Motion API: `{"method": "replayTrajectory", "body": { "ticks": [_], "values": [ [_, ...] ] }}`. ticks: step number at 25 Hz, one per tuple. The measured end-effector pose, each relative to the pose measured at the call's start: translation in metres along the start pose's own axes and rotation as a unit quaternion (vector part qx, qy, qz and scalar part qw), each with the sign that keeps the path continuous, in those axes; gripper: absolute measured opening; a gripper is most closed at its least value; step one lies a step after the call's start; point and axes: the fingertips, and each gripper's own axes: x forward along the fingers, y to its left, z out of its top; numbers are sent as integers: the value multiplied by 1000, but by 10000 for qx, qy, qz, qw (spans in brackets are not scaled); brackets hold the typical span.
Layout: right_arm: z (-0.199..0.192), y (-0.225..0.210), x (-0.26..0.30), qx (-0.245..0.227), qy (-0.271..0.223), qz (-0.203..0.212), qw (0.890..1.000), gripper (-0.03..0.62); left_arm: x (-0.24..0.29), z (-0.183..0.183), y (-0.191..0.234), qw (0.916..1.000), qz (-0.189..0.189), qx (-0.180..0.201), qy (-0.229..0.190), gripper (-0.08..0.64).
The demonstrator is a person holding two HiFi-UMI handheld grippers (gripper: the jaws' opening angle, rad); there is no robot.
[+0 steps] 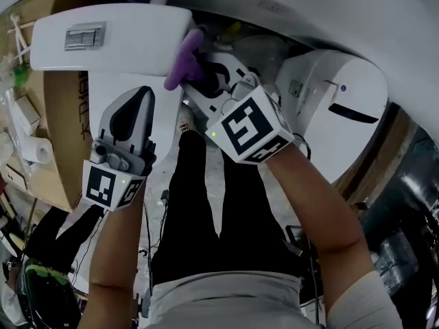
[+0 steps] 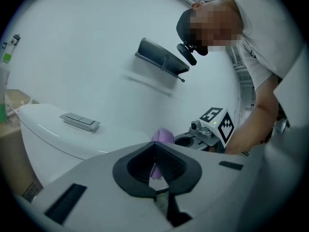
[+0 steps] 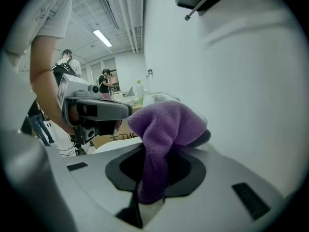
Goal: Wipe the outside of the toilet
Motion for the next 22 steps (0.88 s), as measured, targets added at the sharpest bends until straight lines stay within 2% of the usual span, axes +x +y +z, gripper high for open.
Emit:
{"method": "replayTrajectory", "body": {
  "ticks": [7,13,22],
  "values": [
    [-31,-51,31,33,173,-192,9997,87,0,-22,15,9999,128,-87,-23,6],
    [-81,-84,70,51,509,-214,9985,87,3,-51,27,9997,185,-144,-19,6],
    [-185,-85,124,320,961,-19,9949,87,20,-95,36,9993,272,-239,72,6]
  ]
}}
